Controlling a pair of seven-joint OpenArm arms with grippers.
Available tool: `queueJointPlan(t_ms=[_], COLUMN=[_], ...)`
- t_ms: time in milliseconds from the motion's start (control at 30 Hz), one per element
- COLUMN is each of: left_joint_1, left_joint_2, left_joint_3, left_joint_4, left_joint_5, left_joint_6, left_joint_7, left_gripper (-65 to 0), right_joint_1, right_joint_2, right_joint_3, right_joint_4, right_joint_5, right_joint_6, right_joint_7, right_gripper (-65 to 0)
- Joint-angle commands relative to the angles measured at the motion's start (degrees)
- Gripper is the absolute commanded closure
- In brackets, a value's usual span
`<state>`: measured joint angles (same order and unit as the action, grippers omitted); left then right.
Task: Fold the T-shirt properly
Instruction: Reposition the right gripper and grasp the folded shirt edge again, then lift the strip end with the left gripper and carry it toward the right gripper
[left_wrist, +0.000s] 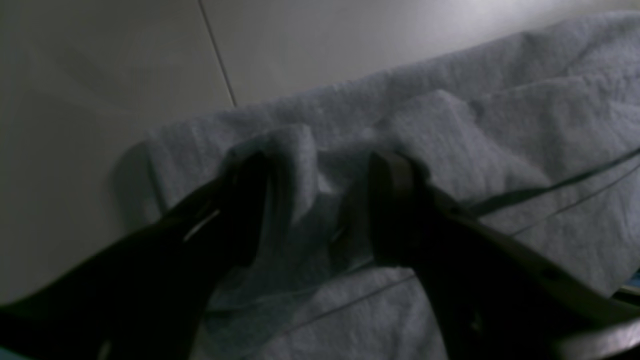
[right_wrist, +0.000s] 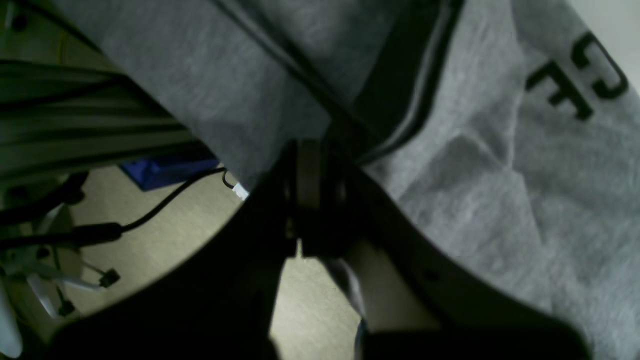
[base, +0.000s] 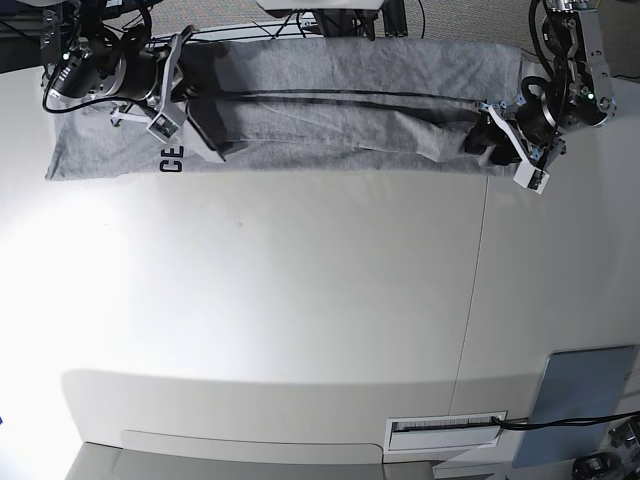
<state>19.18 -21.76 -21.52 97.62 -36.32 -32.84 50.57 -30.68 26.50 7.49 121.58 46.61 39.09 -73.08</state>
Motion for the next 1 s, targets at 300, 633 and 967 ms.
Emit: queueJointPlan(t_ms=[300, 633, 967], left_joint_1=[-0.26, -0.26, -0.11], left_joint_2=[-0.79, -0.83, -2.69], left_joint_3=[-0.42, -0.44, -1.31], left_joint_4=[1.03, 1.14, 9.11], left_joint_5=[-1.01, -1.03, -0.11], left_joint_6=[-0.02, -0.02, 3.43], left_joint_7=[-1.03, -1.05, 0.96], left_gripper=[-33.5, -33.5, -33.5], right_joint_1=[-0.13, -0.09, -0.07], right_joint_2=[0.68, 0.68, 0.83], right_joint_3=[0.44, 0.44, 0.44], right_joint_4=[1.05, 1.05, 1.03], right_joint_5=[5.35, 7.85, 1.33], right_joint_6=[0.91, 0.91, 0.91], right_joint_7=[1.64, 1.44, 1.46], right_gripper=[-19.0, -19.0, -19.0])
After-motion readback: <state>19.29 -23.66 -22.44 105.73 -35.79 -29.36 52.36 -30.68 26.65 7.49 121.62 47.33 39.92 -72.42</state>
